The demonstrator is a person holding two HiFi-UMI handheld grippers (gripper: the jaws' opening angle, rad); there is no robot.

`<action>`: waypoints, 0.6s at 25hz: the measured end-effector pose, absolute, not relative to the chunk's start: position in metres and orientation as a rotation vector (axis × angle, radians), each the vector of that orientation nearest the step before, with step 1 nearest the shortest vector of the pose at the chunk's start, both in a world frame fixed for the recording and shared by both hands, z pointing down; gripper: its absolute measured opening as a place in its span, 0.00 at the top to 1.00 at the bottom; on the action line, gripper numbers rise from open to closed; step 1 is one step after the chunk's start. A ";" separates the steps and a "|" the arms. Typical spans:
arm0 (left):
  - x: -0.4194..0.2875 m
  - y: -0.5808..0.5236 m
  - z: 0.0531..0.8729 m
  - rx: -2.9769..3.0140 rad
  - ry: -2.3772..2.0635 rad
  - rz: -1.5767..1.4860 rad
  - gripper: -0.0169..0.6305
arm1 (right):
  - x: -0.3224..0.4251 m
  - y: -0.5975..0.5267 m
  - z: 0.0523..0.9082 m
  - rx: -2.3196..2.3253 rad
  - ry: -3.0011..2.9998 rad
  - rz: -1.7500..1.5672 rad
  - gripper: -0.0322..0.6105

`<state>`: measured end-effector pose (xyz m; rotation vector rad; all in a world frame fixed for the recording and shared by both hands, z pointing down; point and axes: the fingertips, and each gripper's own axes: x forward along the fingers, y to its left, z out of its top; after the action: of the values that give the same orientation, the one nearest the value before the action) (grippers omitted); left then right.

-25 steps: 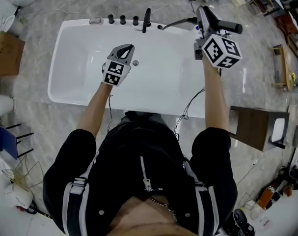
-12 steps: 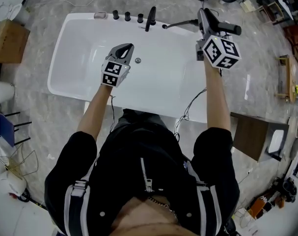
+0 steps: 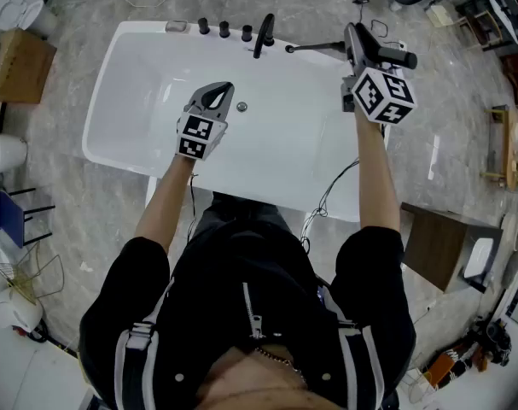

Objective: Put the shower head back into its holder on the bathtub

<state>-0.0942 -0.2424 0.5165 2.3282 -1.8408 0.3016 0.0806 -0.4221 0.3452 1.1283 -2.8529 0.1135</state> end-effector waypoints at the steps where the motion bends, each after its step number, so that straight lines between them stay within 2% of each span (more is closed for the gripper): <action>1: -0.095 -0.243 0.516 2.325 -1.844 0.298 0.93 | 0.080 -0.424 0.348 1.129 -2.853 0.123 0.82; 15: -0.094 -0.246 0.524 2.288 -1.859 0.304 0.93 | 0.076 -0.455 0.391 1.124 -2.841 0.220 0.82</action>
<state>-0.0941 -0.2464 0.5238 2.2884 -1.8593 0.3039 0.0761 -0.4550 0.3913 1.1236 -2.8406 0.2204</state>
